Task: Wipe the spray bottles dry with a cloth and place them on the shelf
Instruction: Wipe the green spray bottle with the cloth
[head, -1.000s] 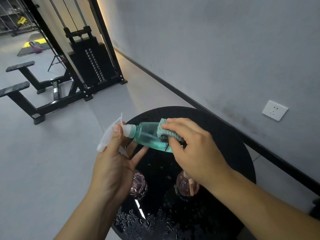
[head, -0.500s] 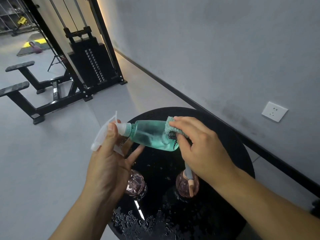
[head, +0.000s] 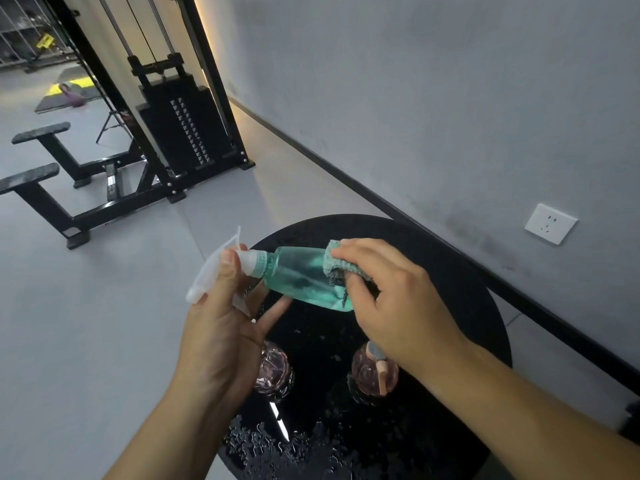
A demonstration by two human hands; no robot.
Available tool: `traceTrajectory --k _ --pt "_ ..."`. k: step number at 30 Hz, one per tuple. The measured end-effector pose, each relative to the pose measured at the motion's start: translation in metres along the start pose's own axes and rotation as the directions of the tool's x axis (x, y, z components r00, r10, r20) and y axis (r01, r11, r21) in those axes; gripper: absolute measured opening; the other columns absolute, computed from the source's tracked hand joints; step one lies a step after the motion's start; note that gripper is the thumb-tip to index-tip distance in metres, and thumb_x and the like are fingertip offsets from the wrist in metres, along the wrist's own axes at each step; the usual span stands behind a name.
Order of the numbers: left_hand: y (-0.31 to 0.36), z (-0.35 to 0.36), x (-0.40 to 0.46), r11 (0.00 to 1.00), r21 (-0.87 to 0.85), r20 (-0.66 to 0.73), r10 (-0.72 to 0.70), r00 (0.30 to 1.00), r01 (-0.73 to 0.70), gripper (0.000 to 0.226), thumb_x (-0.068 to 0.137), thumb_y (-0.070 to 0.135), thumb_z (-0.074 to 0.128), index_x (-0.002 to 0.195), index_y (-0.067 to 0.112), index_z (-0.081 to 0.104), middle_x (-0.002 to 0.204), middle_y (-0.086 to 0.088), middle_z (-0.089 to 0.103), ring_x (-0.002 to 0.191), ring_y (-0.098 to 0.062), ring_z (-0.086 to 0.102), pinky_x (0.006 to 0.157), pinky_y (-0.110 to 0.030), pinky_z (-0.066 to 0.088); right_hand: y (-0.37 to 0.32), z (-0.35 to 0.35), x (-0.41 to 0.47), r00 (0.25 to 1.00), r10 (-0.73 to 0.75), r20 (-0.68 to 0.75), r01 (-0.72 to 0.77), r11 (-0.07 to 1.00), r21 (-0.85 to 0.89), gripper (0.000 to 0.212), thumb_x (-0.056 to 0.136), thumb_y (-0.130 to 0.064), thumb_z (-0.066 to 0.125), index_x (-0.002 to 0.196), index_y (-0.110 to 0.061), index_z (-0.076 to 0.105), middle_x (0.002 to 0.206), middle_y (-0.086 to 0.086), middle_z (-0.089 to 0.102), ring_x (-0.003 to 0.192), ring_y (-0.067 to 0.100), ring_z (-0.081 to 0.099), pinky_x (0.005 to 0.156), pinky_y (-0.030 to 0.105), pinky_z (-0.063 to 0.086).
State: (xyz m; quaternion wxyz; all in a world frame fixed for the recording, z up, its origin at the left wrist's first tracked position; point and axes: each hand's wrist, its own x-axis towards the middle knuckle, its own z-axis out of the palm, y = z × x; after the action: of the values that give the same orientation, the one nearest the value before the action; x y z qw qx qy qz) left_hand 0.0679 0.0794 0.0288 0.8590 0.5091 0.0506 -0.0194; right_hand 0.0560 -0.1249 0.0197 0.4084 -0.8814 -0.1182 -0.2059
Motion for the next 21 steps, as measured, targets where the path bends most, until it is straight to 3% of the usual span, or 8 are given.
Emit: traceTrajectory --k 4,9,13,17,21 --pt "-0.003 0.001 0.000 1.000 0.017 0.012 -0.004 1.000 0.004 0.039 0.102 0.046 0.061 0.132 0.021 0.062 0.141 -0.019 0.067 0.130 -0.033 0.069 0.094 -0.049 0.063 -0.004 0.000 -0.002 0.998 -0.049 0.035 0.049 0.999 0.008 0.037 0.099 -0.008 0.061 0.132 -0.024 0.067 0.138 -0.016 0.058 0.131 0.002 0.052 0.103 0.027 0.053" --pt "0.005 -0.002 0.003 0.999 -0.037 -0.019 -0.018 1.000 0.018 0.039 0.100 0.048 0.062 0.129 0.021 0.061 0.151 -0.020 0.060 0.129 -0.031 0.069 0.089 -0.045 0.064 0.005 -0.005 0.002 0.999 0.045 -0.031 -0.045 0.999 0.011 0.035 0.100 -0.009 0.059 0.132 -0.023 0.067 0.133 -0.017 0.060 0.126 0.000 0.055 0.104 0.027 0.052" --pt "0.005 -0.002 0.003 1.000 -0.007 -0.051 -0.025 0.998 0.024 0.040 0.099 0.052 0.060 0.125 0.022 0.061 0.139 -0.010 0.070 0.130 -0.030 0.069 0.090 -0.045 0.065 0.003 -0.003 0.001 1.000 0.011 -0.027 -0.009 0.996 0.085 0.035 0.099 -0.006 0.060 0.129 -0.022 0.069 0.131 -0.017 0.061 0.128 0.005 0.055 0.101 0.029 0.054" --pt "0.004 -0.001 0.004 0.997 0.032 -0.110 -0.059 0.992 0.063 0.073 0.095 0.063 0.060 0.147 0.012 0.058 0.141 -0.007 0.071 0.130 -0.027 0.069 0.096 -0.046 0.057 -0.001 0.002 -0.002 0.999 -0.022 -0.048 0.029 0.987 0.156 0.036 0.096 -0.003 0.064 0.126 -0.021 0.071 0.130 -0.016 0.062 0.128 0.006 0.056 0.103 0.030 0.053" --pt "0.004 0.003 0.003 0.997 0.040 -0.143 -0.062 0.988 0.069 0.083 0.088 0.066 0.065 0.149 0.011 0.057 0.138 -0.008 0.073 0.128 -0.026 0.071 0.096 -0.043 0.055 -0.001 0.005 -0.005 0.995 -0.046 -0.083 0.059 0.986 0.158 0.037 0.093 -0.002 0.069 0.125 -0.020 0.073 0.130 -0.014 0.063 0.128 0.008 0.056 0.104 0.029 0.052"
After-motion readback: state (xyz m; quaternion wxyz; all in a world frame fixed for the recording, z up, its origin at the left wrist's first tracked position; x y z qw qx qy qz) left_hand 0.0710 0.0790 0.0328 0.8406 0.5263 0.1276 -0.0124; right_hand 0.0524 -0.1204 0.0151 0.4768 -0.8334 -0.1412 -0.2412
